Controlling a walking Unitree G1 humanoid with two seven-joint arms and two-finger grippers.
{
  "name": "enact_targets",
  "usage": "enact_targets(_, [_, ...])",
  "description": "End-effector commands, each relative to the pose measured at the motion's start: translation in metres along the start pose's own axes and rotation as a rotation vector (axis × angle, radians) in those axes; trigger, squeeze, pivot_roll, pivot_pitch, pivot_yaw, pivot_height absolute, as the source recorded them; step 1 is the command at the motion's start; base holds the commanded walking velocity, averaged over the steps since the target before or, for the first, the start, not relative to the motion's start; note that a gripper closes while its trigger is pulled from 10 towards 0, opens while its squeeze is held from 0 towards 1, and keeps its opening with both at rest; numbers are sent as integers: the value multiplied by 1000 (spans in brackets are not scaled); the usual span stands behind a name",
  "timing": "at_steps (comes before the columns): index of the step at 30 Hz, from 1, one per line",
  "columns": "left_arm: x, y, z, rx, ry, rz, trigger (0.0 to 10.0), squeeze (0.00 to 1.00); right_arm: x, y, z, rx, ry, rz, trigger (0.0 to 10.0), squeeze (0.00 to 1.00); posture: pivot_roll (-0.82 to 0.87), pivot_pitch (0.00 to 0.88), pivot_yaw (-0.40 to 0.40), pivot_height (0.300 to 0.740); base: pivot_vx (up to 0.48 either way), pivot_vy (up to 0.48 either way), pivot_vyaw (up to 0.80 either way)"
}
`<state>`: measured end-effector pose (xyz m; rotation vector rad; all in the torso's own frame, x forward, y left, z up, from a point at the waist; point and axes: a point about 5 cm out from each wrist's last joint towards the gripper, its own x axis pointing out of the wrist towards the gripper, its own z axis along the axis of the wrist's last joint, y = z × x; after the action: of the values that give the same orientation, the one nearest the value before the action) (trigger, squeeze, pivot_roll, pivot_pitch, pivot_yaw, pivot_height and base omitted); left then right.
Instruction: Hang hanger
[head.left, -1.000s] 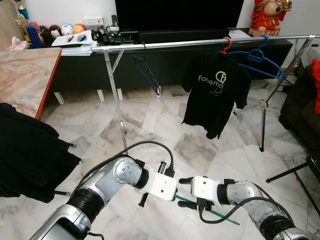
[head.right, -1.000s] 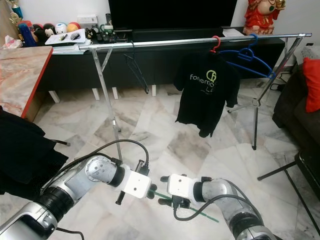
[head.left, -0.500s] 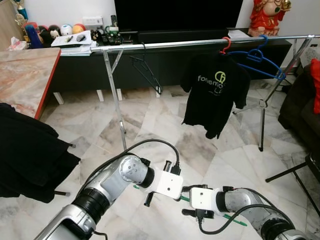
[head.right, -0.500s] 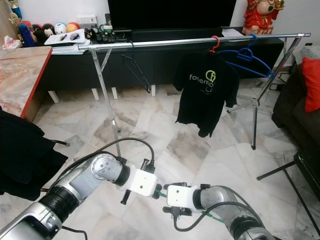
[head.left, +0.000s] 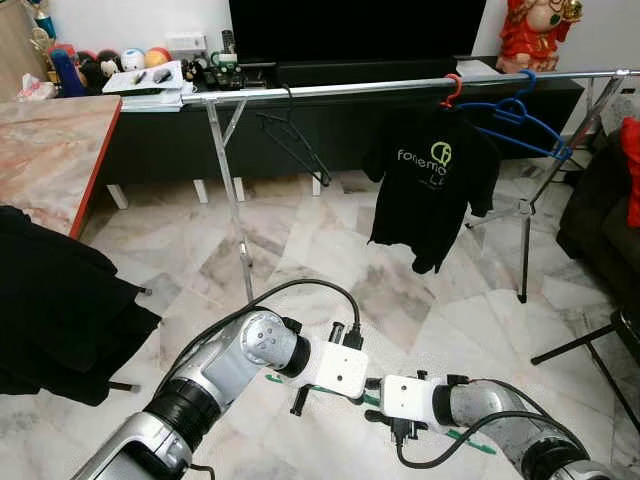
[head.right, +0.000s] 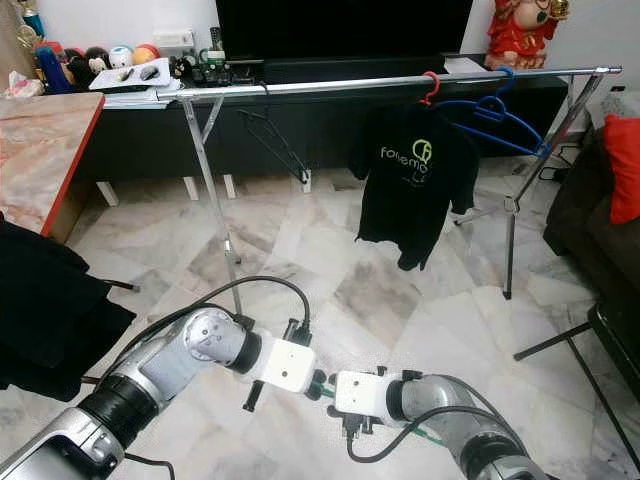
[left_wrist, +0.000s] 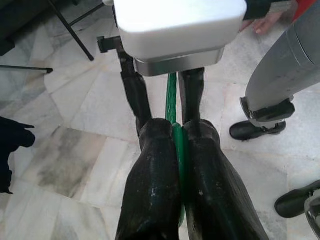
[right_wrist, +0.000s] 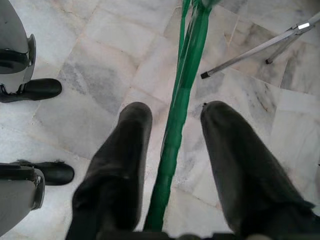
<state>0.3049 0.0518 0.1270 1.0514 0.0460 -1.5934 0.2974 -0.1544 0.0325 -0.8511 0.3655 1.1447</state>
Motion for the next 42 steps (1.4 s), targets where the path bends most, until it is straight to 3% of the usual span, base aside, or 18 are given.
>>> enact_targets(1, [0, 1, 4, 19, -6, -5, 10000, 0, -1, -2, 0, -6, 6, -2, 0, 0, 68, 94, -24, 740, 0, 0, 0])
enact_targets(22, [2, 0, 8, 54, -14, -13, 10000, 0, 0, 2, -6, 4, 39, -14, 0, 0, 70, 102, -25, 740, 0, 0, 0])
enact_targets(23, [2, -1, 8, 51, -22, -22, 10000, 455, 0, 2, -6, 4, 40, -14, 0, 0, 70, 102, -25, 740, 0, 0, 0])
enact_targets(24, [2, -1, 8, 51, -22, -22, 10000, 455, 0, 2, -6, 4, 40, -14, 0, 0, 70, 102, -25, 740, 0, 0, 0])
enact_targets(25, [1, -3, 8, 46, -21, -37, 10000, 1000, 0, 3, -7, 2, 43, -12, 0, 0, 70, 102, -25, 740, 0, 0, 0])
enact_targets(34, [-3, -7, 3, 58, 4, -69, 10000, 1000, 1, 10, -11, 12, 61, 16, 0, 0, 71, 99, -26, 740, 0, 0, 0])
enact_targets(42, [-15, -3, -4, 38, 35, -36, 10000, 1000, 1, 34, -28, 57, 136, 76, 0, 0, 73, 96, -29, 740, 0, 0, 0])
